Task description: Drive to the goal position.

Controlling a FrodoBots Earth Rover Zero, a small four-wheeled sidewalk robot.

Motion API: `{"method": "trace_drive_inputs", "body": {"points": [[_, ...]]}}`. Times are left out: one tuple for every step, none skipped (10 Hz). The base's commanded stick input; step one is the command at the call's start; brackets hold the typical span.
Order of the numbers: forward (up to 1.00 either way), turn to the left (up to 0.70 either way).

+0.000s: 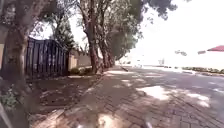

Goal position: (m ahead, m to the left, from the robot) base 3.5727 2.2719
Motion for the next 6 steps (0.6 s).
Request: {"method": "trace_drive_inputs", "body": {"points": [[0.70,0.00],[0.70,0.00],[0.70,0.00],[0.70,0.00],[0.70,-0.07],[0.70,-0.24]]}}
